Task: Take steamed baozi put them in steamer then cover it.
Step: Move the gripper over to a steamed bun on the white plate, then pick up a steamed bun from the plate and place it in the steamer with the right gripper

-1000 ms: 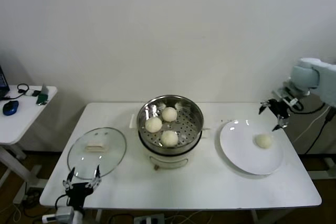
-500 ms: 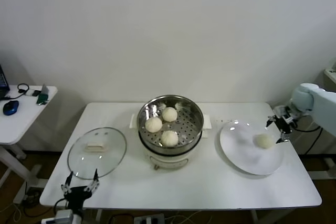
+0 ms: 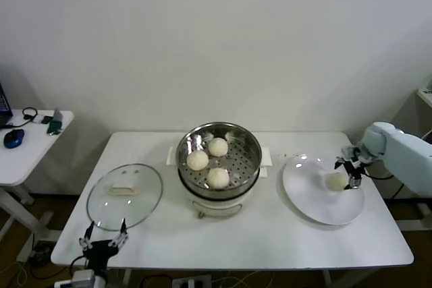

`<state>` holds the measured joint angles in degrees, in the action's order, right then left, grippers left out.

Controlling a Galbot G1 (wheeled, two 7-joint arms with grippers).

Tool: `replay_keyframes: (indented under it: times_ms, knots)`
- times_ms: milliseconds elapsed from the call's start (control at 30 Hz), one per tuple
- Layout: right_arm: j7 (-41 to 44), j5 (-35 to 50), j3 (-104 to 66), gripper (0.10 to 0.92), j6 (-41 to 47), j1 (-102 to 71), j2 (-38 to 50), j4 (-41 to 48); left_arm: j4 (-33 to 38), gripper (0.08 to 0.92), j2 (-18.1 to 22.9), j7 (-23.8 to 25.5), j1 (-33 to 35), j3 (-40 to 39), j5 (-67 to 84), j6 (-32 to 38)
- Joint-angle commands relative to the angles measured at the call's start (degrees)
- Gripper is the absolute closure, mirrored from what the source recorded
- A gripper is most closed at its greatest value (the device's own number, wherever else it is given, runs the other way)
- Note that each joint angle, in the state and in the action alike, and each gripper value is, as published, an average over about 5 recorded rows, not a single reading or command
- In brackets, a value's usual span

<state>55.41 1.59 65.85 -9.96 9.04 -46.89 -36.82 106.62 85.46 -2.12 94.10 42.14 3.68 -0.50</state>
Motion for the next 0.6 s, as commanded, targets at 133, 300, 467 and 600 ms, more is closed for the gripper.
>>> replay_keyframes:
  times_ms: [133, 300, 467, 600]
  knots:
    - [1.4, 3.0, 2.3, 0.319, 1.4, 3.3, 0.3, -2.5, 0.4, 0.177, 0.0, -0.1, 0.1, -0.1, -0.2, -0.2]
    - [3.2, 16.0, 19.7, 0.345, 5.3, 21.6, 3.9, -15.1, 0.9, 0.177, 0.0, 0.0, 0.0, -0.4, -0.4, -0.5]
    - [4.2, 30.6, 36.1, 0.347, 10.2, 45.0, 2.6, -27.5, 1.6, 0.177, -0.5, 0.2, -0.2, -0.6, -0.7, -0.9]
    - [3.9, 39.4, 39.1, 0.347, 14.8, 56.4, -0.4, -35.8, 1.8, 0.177, -0.4, 0.3, -0.1, -1.2, -1.1, -1.0]
